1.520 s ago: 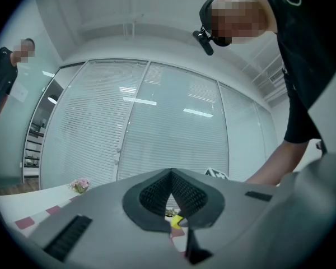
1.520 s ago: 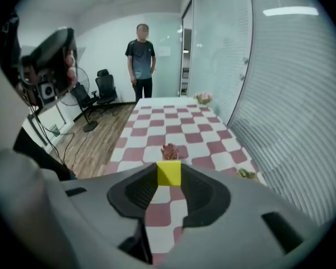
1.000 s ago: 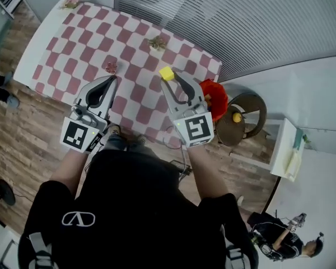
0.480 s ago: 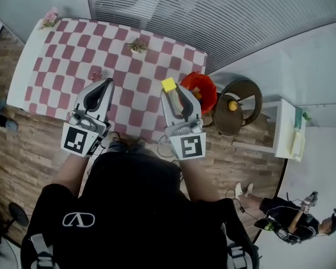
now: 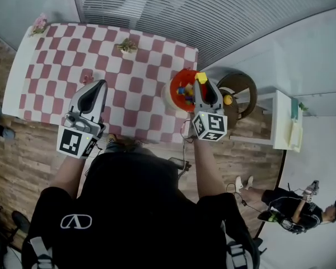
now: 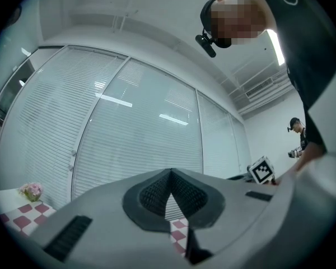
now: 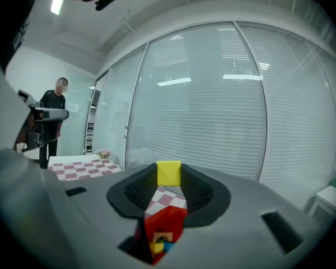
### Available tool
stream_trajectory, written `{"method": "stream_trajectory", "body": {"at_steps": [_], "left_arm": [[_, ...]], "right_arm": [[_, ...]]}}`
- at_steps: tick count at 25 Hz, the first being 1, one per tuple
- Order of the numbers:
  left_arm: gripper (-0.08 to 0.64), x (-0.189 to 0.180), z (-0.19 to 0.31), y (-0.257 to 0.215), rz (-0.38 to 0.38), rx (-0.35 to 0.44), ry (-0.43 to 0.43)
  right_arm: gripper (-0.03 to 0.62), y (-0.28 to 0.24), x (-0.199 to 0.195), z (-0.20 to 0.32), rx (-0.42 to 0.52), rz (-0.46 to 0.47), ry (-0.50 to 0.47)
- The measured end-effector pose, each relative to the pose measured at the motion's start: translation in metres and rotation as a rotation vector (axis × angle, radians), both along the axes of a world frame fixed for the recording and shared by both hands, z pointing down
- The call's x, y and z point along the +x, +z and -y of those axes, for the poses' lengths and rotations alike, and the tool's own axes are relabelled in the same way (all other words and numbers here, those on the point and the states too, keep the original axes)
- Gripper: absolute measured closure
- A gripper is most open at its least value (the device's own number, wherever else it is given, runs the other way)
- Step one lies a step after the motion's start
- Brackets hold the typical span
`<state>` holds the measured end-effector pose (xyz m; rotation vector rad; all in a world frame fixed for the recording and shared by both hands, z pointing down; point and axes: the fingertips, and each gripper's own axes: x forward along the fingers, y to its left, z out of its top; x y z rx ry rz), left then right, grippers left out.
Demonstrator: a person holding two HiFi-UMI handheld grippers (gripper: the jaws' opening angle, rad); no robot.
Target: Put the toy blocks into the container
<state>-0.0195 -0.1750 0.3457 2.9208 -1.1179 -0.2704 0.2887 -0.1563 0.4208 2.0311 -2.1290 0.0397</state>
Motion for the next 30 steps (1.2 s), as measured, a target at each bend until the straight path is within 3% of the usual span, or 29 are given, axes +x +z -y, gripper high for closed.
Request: {"method": "stream_trajectory", "body": {"at_steps": [5, 11, 16, 19, 24, 30], "left_arm": [[0.555, 0.006, 0.003, -0.012, -0.029, 0.009, -0.012], [0.555, 0.006, -0.001, 0.006, 0.019, -0.015, 0.01], [0.555, 0.006, 0.001, 0.004, 0.012, -0.016, -0.003], [0.555, 0.006, 0.0, 0.006, 0.02, -0.019, -0.001], [0.555, 0.006, 0.0, 0.013, 0.041, -0.029, 0.008], [0.555, 0.007, 0.005, 0.006, 0.038, -0.012, 0.001]], "right_arm": [[0.457, 0.024, 0.038, 0.0, -0.06, 0.036, 0.082], [0.457, 0.08, 0.05, -0.002, -0.187, 0.066, 0.118], [0.453, 0.12, 0.055, -0.004, -0.319, 0.116, 0.133], [0.419, 0.126, 0.059, -0.002, -0.345, 0.13, 0.144], [0.388, 0.099, 0.051, 0.003, -0.28, 0.127, 0.117], [0.405, -0.011, -0.005, 0.012, -0.024, 0.117, -0.001]]}}
